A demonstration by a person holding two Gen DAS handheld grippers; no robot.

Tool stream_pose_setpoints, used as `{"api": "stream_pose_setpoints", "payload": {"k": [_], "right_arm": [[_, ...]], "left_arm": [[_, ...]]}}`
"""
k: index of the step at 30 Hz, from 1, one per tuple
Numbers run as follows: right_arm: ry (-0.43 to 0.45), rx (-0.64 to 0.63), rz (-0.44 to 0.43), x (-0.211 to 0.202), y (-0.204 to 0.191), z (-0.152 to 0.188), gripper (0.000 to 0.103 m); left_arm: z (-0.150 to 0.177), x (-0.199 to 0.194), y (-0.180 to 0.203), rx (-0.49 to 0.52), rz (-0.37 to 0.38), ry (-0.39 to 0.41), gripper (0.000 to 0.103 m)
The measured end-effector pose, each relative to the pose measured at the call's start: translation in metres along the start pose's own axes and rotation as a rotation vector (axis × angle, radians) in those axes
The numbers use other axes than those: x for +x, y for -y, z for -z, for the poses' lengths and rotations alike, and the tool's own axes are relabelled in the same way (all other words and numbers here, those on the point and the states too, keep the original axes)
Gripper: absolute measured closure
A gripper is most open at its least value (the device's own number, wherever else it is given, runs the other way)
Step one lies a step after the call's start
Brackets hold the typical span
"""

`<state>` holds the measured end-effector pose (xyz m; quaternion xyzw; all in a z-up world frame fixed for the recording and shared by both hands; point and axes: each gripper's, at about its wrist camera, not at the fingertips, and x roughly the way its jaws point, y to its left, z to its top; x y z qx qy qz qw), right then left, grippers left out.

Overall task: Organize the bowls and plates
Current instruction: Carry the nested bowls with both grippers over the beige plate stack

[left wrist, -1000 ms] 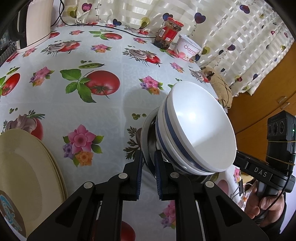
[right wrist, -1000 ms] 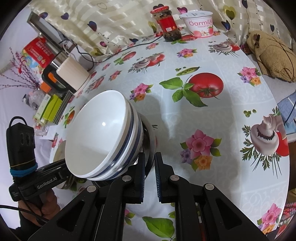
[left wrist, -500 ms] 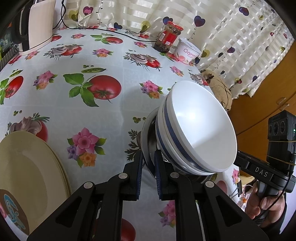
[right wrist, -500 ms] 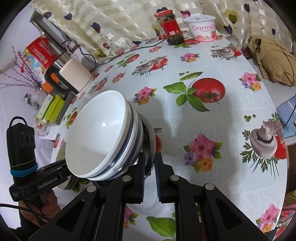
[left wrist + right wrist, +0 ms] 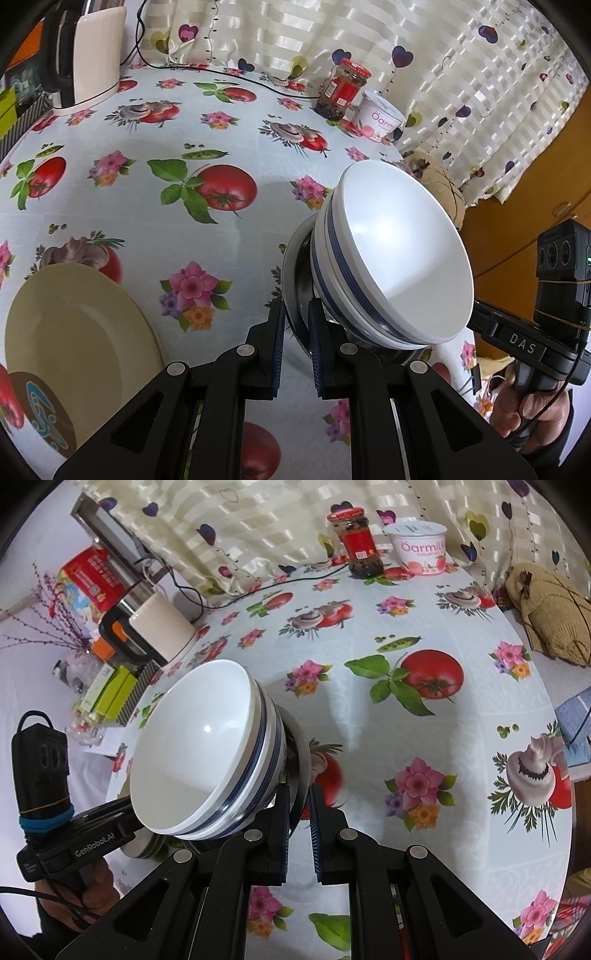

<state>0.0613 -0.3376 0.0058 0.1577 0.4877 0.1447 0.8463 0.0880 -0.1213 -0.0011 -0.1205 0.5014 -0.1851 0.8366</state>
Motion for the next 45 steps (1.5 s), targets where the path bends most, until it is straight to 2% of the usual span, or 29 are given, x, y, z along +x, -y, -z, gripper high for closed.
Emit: {"api": "stream_pose_setpoints", "payload": {"k": [29, 45], "right_arm": [[-0.025, -0.121, -0.041, 0.015, -0.071, -0.004, 0.093], [-0.073, -0.195, -0.089, 0.039, -0.113, -0.005, 0.093]], "left_arm": [[0.013, -0.053, -0.047, -0.076, -0.073, 0.085, 0.090], [0.025, -0.075, -0.084, -0.144, -0.133, 0.112, 0.090]]}}
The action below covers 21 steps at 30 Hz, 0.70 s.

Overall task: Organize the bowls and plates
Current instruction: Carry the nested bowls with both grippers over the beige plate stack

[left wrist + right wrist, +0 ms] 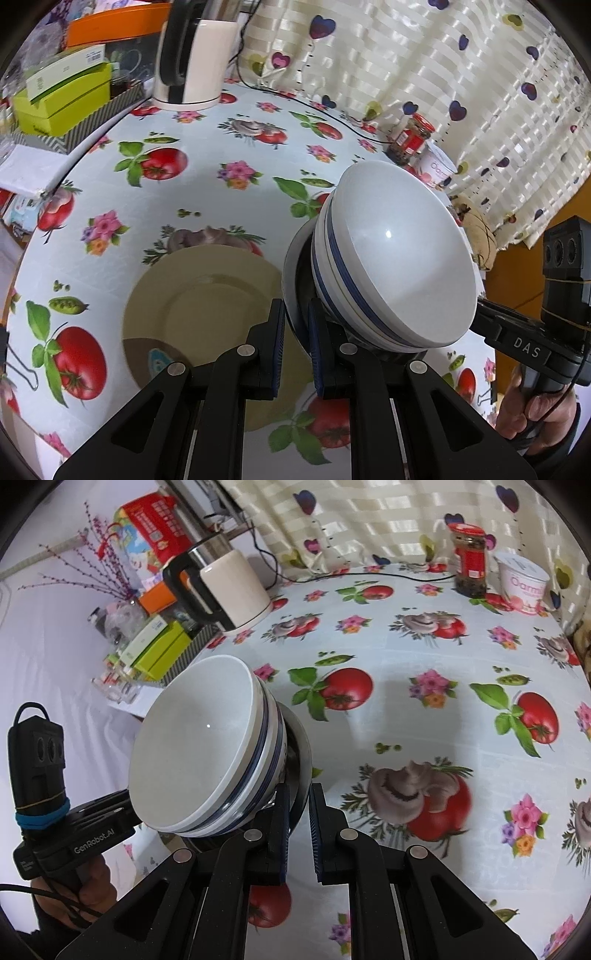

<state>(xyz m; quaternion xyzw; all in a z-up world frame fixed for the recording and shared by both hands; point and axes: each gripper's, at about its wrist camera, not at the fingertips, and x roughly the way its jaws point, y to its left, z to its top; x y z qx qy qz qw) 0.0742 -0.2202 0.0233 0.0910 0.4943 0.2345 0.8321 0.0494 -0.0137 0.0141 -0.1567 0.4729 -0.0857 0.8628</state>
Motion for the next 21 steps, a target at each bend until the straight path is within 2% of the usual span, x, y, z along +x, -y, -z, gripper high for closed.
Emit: {"api": "stream_pose_setpoints", "payload": {"k": [21], "right_arm": [[-0.080, -0.073, -0.046, 0.042, -0.044, -0.006, 0.092]], "left_arm": [[0.012, -0.015, -0.050, -0.095, -0.074, 0.009, 0.090]]}}
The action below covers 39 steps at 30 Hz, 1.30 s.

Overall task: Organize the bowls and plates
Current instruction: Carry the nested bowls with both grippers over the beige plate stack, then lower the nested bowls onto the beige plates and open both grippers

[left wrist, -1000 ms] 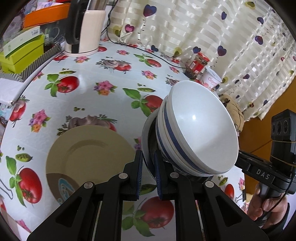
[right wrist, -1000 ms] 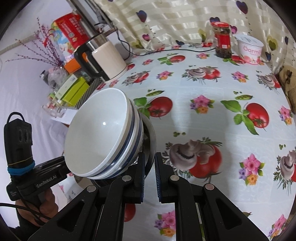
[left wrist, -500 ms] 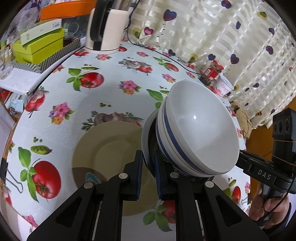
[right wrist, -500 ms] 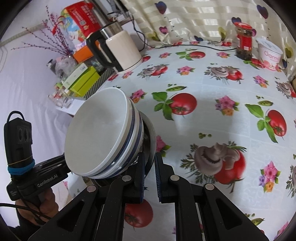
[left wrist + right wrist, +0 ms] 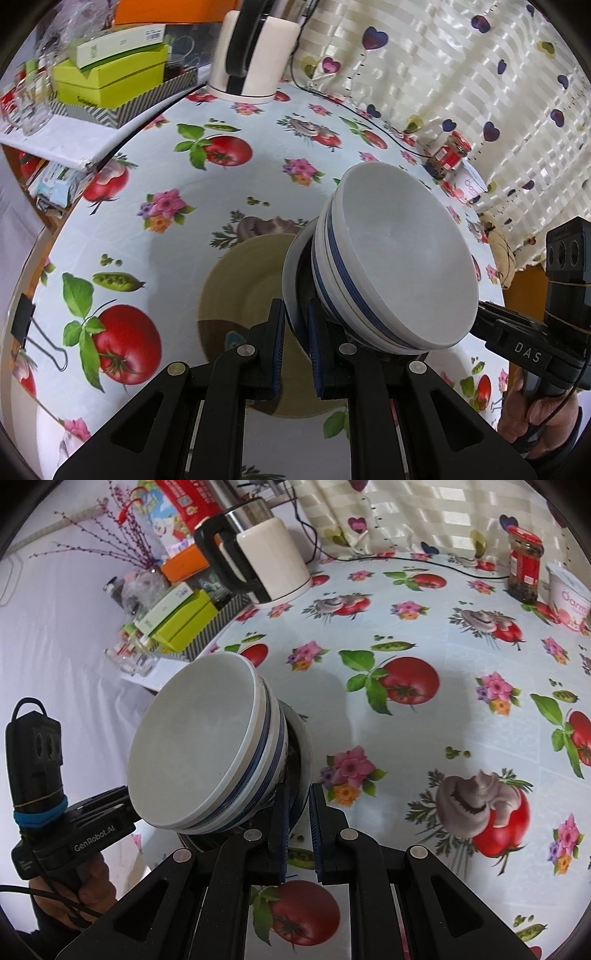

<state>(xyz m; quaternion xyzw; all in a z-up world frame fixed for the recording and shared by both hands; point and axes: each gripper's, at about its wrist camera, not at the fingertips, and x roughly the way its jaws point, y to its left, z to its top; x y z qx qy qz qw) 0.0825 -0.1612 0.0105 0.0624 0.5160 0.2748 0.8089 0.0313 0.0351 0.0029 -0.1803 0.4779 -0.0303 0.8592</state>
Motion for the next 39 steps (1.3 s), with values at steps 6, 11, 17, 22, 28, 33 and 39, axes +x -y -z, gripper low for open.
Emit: {"api": "stream_pose_setpoints", "payload": {"k": [6, 11, 17, 22, 28, 33, 39], "right_arm": [[-0.030, -0.007, -0.014, 0.015, -0.008, 0.000, 0.092], [-0.059, -0.018, -0.025, 0.027, -0.015, 0.002, 0.092], [-0.074, -0.042, -0.025, 0.035, -0.023, 0.000, 0.092], [-0.080, -0.059, -0.020, 0.038, -0.027, -0.002, 0.092], [-0.085, -0.070, -0.018, 0.038, -0.028, -0.003, 0.090], [-0.090, -0.066, -0.029, 0.039, -0.027, -0.004, 0.089], [-0.092, -0.061, -0.024, 0.036, -0.023, 0.000, 0.081]], "left_arm": [[0.005, -0.001, -0.013, -0.026, -0.021, -0.006, 0.091], [0.009, -0.001, -0.023, -0.048, -0.036, -0.012, 0.091], [0.009, -0.002, -0.031, -0.063, -0.043, -0.008, 0.091], [0.009, -0.002, -0.033, -0.067, -0.045, -0.006, 0.091], [0.009, -0.002, -0.035, -0.078, -0.039, -0.002, 0.091], [0.010, -0.004, -0.035, -0.080, -0.036, 0.009, 0.091], [0.011, -0.008, -0.033, -0.065, -0.047, 0.032, 0.090]]}}
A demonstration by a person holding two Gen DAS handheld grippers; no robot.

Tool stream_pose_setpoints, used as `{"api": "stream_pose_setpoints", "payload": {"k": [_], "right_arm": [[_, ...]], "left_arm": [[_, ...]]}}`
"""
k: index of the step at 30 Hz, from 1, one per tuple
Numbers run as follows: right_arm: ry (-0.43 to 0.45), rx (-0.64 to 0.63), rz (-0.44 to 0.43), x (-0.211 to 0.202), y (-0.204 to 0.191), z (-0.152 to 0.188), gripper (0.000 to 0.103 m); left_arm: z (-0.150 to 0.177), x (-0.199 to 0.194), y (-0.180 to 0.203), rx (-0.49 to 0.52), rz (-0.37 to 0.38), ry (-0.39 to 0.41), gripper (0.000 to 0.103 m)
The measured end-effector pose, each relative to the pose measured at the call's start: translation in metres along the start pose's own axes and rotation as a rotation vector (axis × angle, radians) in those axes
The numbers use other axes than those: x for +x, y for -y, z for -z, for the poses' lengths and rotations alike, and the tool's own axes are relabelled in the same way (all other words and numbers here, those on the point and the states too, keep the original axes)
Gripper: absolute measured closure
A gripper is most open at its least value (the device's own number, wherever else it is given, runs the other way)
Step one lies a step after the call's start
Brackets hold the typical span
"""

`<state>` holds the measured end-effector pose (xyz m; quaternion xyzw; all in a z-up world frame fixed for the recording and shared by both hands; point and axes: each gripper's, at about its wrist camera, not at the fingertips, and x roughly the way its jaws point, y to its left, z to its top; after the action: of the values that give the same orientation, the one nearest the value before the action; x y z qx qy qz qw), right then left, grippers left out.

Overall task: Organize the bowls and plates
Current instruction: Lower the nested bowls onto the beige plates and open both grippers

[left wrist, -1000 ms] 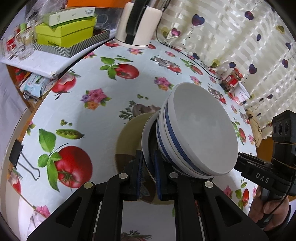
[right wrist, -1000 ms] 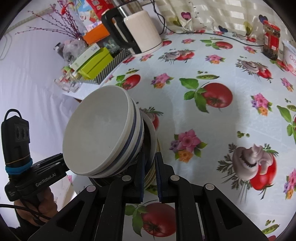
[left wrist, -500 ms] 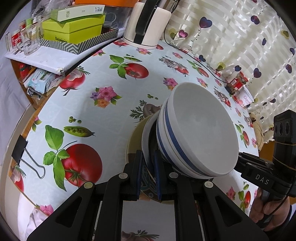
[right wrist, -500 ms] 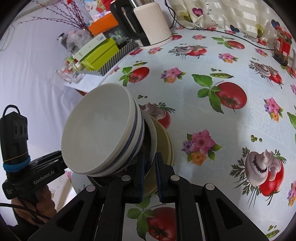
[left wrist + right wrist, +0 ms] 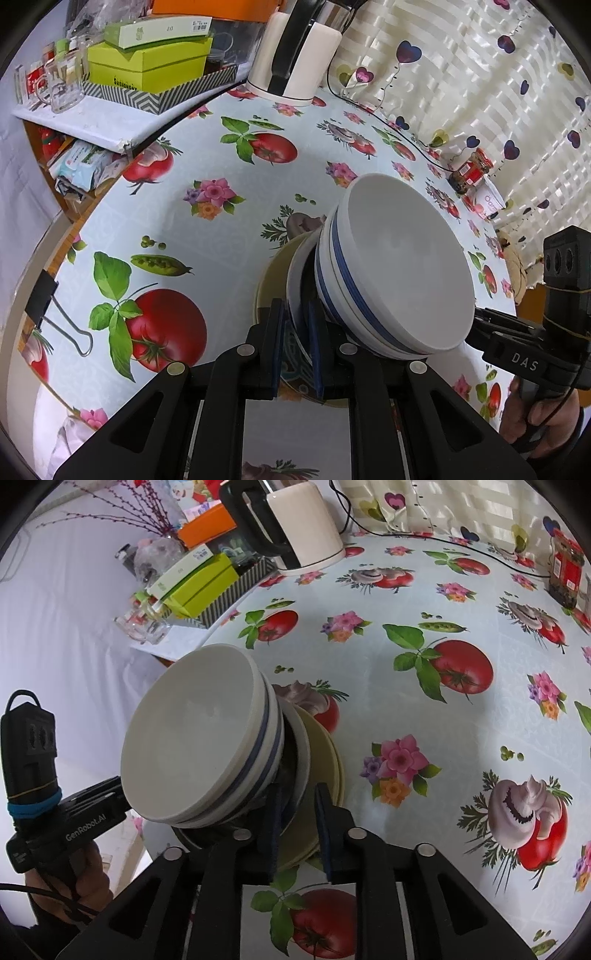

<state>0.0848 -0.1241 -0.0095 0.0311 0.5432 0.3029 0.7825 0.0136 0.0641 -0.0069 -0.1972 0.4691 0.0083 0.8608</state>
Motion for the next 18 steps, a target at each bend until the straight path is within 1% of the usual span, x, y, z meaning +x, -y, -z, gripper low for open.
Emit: {"api": "stream_pose_setpoints", "payload": {"k": [4, 6, 10, 12, 13, 18], "right_arm": [[0.010, -0.011, 0.016, -0.005, -0.001, 0.003, 0.076], [0.015, -0.016, 0.020, -0.008, -0.002, 0.004, 0.071], [0.025, -0.027, 0.028, -0.014, -0.003, 0.008, 0.066], [0.030, -0.032, 0.030, -0.018, -0.004, 0.011, 0.061], [0.032, -0.036, 0.032, -0.019, -0.005, 0.012, 0.061], [0.050, -0.064, 0.050, -0.028, -0.012, 0.019, 0.054]], "left_arm": [[0.000, -0.005, -0.001, -0.002, -0.011, 0.021, 0.090], [0.000, -0.007, -0.001, -0.005, -0.017, 0.026, 0.090], [0.002, -0.012, 0.000, -0.002, -0.019, 0.032, 0.090], [0.004, -0.014, 0.001, 0.004, -0.023, 0.034, 0.090], [0.006, -0.016, 0.002, 0.007, -0.025, 0.035, 0.090], [0.014, -0.027, 0.007, 0.028, -0.060, 0.060, 0.090]]}}
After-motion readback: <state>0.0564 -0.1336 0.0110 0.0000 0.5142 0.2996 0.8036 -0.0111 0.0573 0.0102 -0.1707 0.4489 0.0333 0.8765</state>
